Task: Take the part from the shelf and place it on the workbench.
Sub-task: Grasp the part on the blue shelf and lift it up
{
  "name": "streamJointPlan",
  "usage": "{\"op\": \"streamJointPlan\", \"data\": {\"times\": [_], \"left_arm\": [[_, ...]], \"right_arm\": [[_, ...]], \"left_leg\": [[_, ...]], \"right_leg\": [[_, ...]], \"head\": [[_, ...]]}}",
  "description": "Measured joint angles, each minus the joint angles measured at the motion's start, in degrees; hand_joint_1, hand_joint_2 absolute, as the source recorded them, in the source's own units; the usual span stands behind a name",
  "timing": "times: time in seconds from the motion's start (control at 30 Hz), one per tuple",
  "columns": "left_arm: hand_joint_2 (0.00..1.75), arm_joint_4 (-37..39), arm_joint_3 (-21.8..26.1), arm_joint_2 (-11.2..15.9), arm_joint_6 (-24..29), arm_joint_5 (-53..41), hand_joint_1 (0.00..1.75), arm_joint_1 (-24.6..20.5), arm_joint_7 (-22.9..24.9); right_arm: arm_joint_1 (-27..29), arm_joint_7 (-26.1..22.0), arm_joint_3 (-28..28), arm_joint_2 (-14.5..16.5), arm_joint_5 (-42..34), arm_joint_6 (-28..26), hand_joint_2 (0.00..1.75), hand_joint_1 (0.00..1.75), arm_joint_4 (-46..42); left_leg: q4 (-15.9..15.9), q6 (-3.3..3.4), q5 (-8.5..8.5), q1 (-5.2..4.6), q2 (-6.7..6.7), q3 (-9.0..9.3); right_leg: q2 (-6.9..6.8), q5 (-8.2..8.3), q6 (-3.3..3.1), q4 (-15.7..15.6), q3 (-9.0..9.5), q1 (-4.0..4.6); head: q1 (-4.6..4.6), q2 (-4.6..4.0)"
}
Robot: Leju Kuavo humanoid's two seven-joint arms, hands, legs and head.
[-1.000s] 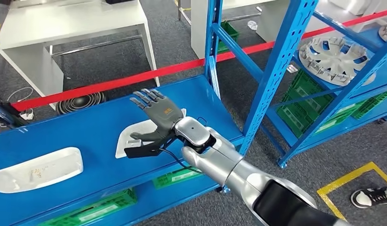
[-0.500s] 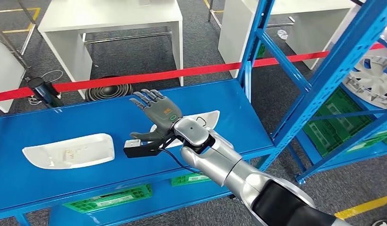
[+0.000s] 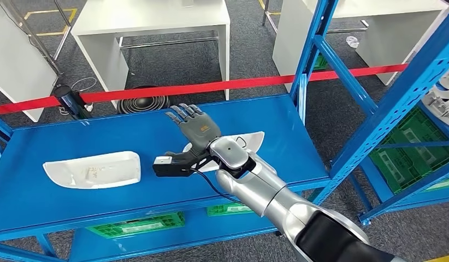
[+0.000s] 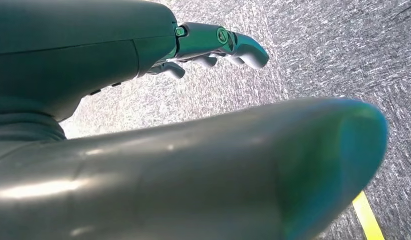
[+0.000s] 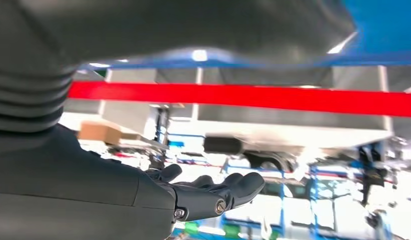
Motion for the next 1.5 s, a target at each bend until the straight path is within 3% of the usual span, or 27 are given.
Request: {"op": "streamJointPlan", "data": {"times": [0.33,1.1,1.23,1.5], "left_arm": [[0.00,0.0,0.0,-0.1,0.2,0.0,0.00,0.5,0.4],[0.00,0.0,0.1,-0.4,0.5,0.3,0.00,0.7,-0.1],[0.00,0.0,0.1,-0.4,0.5,0.4,0.00,0.7,-0.1],[0.00,0.0,0.3,-0.4,0.9,1.3,0.00,1.4,-0.6]], "right_arm": [[2.6,3.6,-0.1,-0.8,1.2,2.4,1.75,0.00,0.9],[5.0,2.1,0.7,-0.5,-2.2,6.9,1.75,0.00,0.9],[5.1,2.1,0.8,-0.5,-2.5,6.4,0.00,0.00,0.8],[5.5,1.7,0.3,-0.7,-4.3,0.2,0.00,0.00,-6.1]], "left_leg": [[-0.5,-0.58,0.34,0.00,0.06,0.24],[-0.5,-0.57,0.34,-0.02,0.06,0.19],[-0.5,-0.57,0.34,-0.02,0.07,0.19],[-0.5,-0.57,0.34,-0.02,0.08,0.19]], "right_leg": [[0.08,0.01,-0.52,0.0,-0.07,0.03],[0.06,0.02,-0.51,0.0,-0.04,-0.14],[0.06,0.02,-0.51,0.0,-0.04,-0.13],[0.08,0.02,-0.52,0.0,-0.07,-0.13]], "head": [[0.00,0.00],[0.00,0.00],[0.00,0.00],[0.01,0.00]]}}
